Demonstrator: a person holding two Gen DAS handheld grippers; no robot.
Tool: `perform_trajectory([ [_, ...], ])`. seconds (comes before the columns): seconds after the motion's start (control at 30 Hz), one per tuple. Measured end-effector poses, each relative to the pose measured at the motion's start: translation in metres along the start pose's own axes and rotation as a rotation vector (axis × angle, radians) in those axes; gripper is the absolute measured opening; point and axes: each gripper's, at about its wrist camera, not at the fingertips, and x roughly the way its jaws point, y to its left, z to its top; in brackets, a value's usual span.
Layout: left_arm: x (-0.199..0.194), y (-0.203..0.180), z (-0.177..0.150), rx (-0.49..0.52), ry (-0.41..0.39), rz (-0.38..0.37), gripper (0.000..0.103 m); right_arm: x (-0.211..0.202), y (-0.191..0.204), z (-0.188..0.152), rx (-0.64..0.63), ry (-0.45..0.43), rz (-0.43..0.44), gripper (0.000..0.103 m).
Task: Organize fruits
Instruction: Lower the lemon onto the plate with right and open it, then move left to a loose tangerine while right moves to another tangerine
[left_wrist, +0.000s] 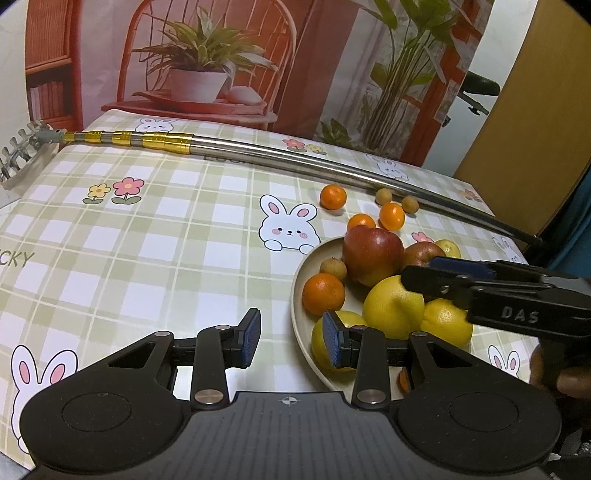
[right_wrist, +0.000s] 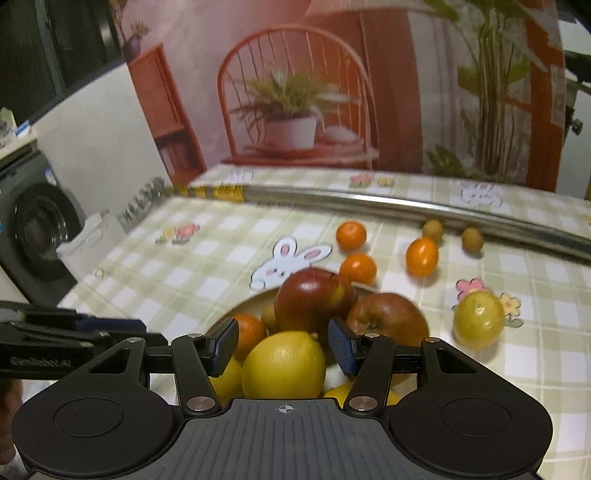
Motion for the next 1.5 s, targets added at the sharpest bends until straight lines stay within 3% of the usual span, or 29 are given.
perform_trajectory([
  [0.27,-0.003,-0.001,0.012,0.018,-0.012,0.006,0.039,-0.022,-0.022,-0.002,0.061,-0.06,-0.034,0.049],
  [0.63,-0.011,-0.001,0.053,0.028,-0.066,0.003,0.039,-0.051,-0.071,0.01,0.138,-0.172,-0.129,0.048],
  [0.87,-0.003,-0.009,0.077,0.034,-0.062,-0.008,0.039,-0.054,-0.099,0.019,0.159,-0.192,-0.178,0.048],
  [1.17,0.03,-0.028,0.107,0.074,-0.016,-0.025,0.039,-0.042,-0.121,0.023,0.182,-0.169,-0.188,0.048],
  [1.5,0.109,-0.053,0.136,0.111,0.096,-0.076,0.039,-0.025,-0.142,0.024,0.221,-0.144,-0.19,0.048],
])
